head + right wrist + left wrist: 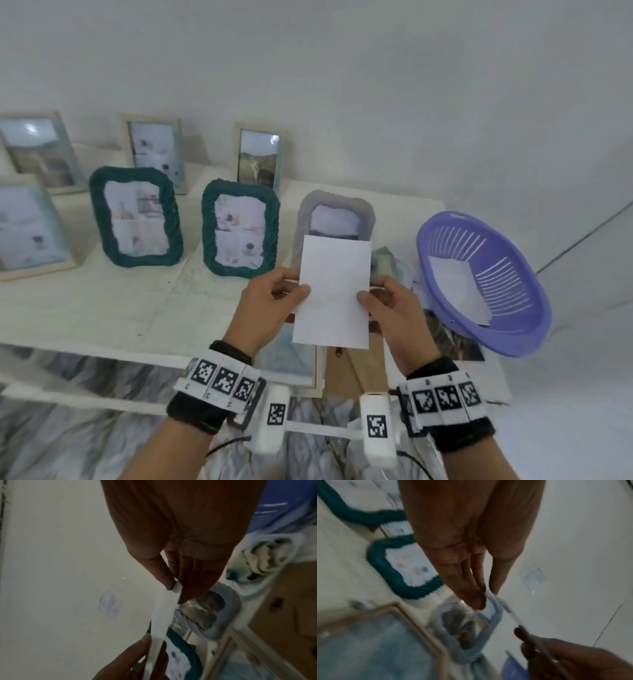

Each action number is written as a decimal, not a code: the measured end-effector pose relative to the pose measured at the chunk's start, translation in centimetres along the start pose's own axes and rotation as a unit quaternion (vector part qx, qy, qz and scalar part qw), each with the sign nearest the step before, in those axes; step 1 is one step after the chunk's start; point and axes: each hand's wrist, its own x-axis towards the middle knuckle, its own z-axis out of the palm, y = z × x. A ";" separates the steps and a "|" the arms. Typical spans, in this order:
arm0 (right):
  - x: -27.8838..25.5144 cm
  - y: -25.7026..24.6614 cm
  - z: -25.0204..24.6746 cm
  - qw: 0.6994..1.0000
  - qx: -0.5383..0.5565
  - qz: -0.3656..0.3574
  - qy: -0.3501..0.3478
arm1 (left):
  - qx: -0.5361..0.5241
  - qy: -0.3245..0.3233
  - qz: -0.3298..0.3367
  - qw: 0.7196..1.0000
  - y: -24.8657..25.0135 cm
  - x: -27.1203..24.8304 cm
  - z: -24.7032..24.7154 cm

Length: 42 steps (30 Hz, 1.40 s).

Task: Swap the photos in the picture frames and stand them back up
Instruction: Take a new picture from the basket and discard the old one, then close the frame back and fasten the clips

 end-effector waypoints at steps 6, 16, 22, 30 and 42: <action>-0.9 3.7 3.6 0.994 -0.109 -0.020 -0.005 | 0.218 0.044 0.029 0.975 -5.9 -1.1 -5.6; -1.0 5.9 6.3 0.926 -0.377 0.013 0.006 | 0.250 0.004 0.091 0.964 -10.8 -2.1 -7.0; -1.9 5.0 7.9 0.890 -0.456 0.018 0.022 | 0.257 0.000 0.101 0.961 -11.5 -1.9 -7.4; -2.3 5.4 9.5 0.855 -0.518 0.012 0.012 | 0.257 0.002 0.095 0.962 -11.6 -1.8 -7.4; -4.2 7.2 3.5 0.795 -0.596 0.039 0.106 | 0.272 0.009 0.103 0.957 -11.8 -1.8 -7.2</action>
